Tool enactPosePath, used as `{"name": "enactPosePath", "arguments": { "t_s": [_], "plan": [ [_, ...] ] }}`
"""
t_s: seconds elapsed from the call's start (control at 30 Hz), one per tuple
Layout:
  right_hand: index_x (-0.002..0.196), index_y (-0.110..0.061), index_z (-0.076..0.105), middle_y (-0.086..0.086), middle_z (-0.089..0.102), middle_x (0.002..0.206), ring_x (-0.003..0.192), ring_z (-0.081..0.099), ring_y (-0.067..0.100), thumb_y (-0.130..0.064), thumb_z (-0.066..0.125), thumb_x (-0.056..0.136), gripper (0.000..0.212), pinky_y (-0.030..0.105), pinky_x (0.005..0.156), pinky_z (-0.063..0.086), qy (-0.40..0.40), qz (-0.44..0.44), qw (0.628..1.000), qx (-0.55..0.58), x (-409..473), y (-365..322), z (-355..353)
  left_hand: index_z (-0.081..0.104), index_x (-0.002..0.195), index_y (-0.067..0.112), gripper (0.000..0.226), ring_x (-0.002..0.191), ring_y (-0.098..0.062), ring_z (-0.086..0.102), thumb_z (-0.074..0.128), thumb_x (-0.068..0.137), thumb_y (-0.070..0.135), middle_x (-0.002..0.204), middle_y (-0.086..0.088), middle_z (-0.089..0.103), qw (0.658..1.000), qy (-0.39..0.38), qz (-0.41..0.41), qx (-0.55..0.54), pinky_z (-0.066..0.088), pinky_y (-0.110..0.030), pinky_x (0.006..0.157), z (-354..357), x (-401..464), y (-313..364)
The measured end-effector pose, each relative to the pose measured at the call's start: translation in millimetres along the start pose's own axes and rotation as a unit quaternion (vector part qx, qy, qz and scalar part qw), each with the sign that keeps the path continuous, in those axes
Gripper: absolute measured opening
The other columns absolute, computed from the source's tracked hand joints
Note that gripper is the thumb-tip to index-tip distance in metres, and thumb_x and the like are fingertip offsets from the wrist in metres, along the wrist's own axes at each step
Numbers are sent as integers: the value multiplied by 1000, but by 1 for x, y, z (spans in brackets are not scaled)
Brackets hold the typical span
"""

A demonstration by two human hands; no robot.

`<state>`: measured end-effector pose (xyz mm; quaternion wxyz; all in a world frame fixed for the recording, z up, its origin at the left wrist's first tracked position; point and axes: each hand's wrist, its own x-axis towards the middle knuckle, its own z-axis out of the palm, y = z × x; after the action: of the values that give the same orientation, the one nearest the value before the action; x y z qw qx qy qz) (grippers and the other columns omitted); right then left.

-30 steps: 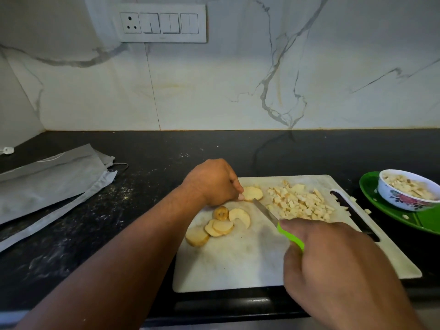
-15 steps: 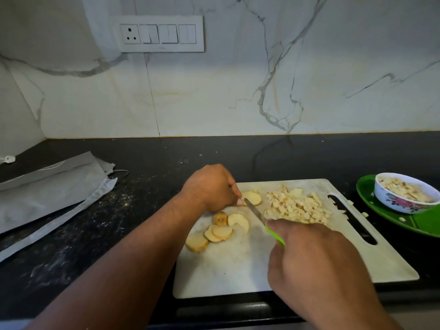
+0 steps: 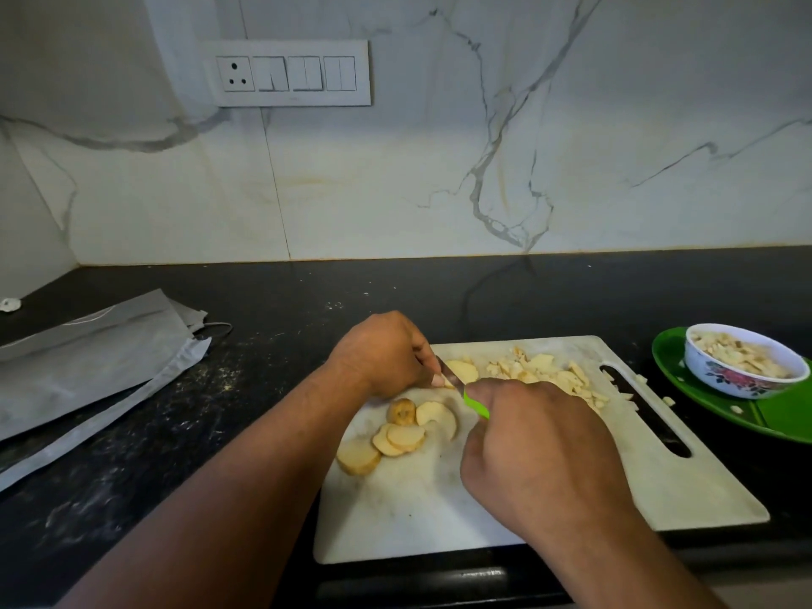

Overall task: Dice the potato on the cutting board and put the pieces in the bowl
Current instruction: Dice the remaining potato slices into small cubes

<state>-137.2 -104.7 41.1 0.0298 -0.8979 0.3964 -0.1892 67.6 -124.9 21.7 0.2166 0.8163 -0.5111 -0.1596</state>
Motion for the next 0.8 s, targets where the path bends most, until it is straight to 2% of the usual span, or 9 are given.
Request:
{"name": "enactPosePath", "arguments": {
  "t_s": [0.2, 0.27, 0.33, 0.37, 0.43, 0.5, 0.6, 0.7, 0.8],
  "plan": [
    [132, -55, 49, -20, 67, 108, 94, 62, 4, -48, 47, 86, 47, 19, 82, 49, -10, 3, 1000, 6, -31, 20, -16, 82, 85, 32, 3, 86, -3, 70, 85, 84, 31, 83, 17, 77, 1000, -7, 8, -7, 60, -32, 91, -2, -2, -1],
    [129, -58, 49, -24, 66, 92, 79, 60, 1, -51, 47, 83, 47, 16, 73, 49, -11, 13, 1000, 14, -36, 32, -22, 82, 85, 33, 3, 85, 0, 69, 85, 85, 34, 83, 20, 76, 1000, -5, 15, 11, 60, -31, 90, -4, -5, -1],
    [122, -53, 59, -22, 59, 70, 58, 52, 0, -45, 54, 80, 43, 13, 55, 39, 27, 29, 998, 43, -32, 43, -18, 82, 84, 33, 6, 81, 0, 69, 83, 85, 39, 81, 20, 76, 999, -3, 15, 33, 62, -32, 86, -4, -8, 2],
    [120, -47, 64, -22, 58, 65, 50, 48, -1, -40, 59, 80, 41, 10, 50, 34, 59, 47, 995, 72, -29, 49, -13, 81, 84, 34, 9, 80, -1, 70, 82, 85, 42, 81, 20, 75, 999, 9, 11, 44, 63, -33, 84, -3, -9, 7],
    [120, -38, 68, -22, 63, 69, 44, 50, 0, -30, 65, 83, 39, 7, 42, 29, 106, 65, 983, 132, -20, 55, 0, 79, 91, 37, 19, 82, -3, 69, 78, 83, 53, 89, 19, 75, 995, 63, 5, 73, 63, -34, 81, 1, -13, 18],
    [124, -35, 67, -21, 68, 78, 48, 53, -2, -26, 66, 86, 39, 8, 41, 34, 111, 73, 974, 185, -14, 58, 14, 77, 104, 37, 43, 85, -6, 67, 71, 79, 72, 99, 17, 74, 985, 107, 5, 132, 61, -32, 78, 8, -15, 31],
    [125, -35, 66, -23, 68, 78, 53, 56, -2, -26, 64, 87, 40, 8, 45, 37, 120, 78, 957, 251, -14, 61, 25, 75, 105, 32, 69, 83, -11, 67, 61, 71, 91, 97, 12, 73, 972, 119, -6, 200, 59, -31, 73, 19, -15, 44],
    [121, -36, 67, -20, 66, 68, 47, 55, 6, -22, 67, 86, 38, 18, 37, 41, 139, 83, 943, 290, -14, 69, 32, 75, 106, 30, 67, 83, -13, 68, 62, 74, 88, 96, 9, 73, 971, 108, 11, 214, 57, -30, 72, 26, -12, 48],
    [121, -35, 67, -24, 68, 76, 55, 61, 4, -24, 66, 86, 37, 29, 44, 54, 136, 85, 937, 311, -13, 72, 37, 75, 111, 32, 53, 86, -14, 67, 63, 84, 75, 99, 9, 73, 970, 96, 28, 221, 55, -30, 73, 28, -10, 47]
  ]
}}
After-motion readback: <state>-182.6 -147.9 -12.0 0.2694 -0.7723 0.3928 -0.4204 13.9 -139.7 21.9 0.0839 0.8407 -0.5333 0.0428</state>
